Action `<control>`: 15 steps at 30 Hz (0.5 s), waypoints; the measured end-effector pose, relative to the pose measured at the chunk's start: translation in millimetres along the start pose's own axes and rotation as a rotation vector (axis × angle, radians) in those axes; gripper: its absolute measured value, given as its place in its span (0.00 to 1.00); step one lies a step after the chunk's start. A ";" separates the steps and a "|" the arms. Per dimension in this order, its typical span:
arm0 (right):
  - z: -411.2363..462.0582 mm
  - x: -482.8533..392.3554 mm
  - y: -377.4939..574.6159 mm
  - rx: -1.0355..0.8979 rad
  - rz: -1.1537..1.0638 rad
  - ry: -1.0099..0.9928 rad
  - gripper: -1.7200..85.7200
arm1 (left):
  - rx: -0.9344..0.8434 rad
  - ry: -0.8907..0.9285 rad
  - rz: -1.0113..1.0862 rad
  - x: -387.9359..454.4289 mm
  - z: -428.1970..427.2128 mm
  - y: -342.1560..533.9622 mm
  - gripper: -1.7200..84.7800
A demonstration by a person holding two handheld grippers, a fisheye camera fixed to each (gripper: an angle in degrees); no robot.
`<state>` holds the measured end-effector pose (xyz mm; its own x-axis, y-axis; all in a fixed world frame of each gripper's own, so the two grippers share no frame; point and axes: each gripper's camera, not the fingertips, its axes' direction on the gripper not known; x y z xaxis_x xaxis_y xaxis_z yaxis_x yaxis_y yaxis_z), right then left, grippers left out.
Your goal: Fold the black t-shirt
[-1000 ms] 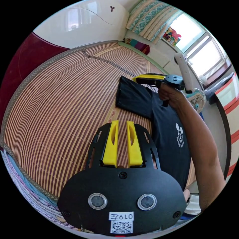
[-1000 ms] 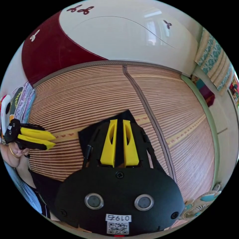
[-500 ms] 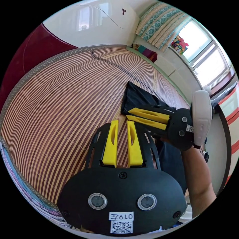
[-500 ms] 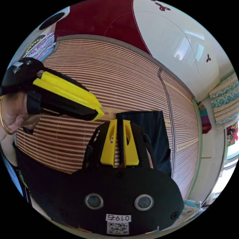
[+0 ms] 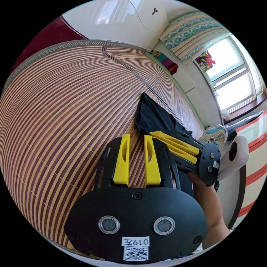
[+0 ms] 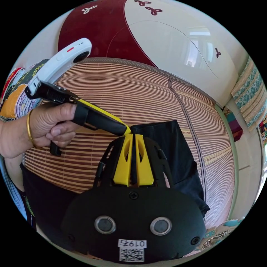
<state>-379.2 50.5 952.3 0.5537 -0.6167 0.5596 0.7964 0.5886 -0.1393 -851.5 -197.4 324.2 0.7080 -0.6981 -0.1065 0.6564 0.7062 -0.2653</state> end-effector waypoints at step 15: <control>-14.4 14.6 18.3 0.042 0.005 0.017 0.02 | -0.004 0.202 -0.092 -52.6 -6.8 -8.1 0.11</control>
<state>-353.0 44.7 946.1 0.5621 -0.6221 0.5450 0.7827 0.6131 -0.1074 -895.8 -167.2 325.4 0.5781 -0.7695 -0.2715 0.7148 0.6380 -0.2864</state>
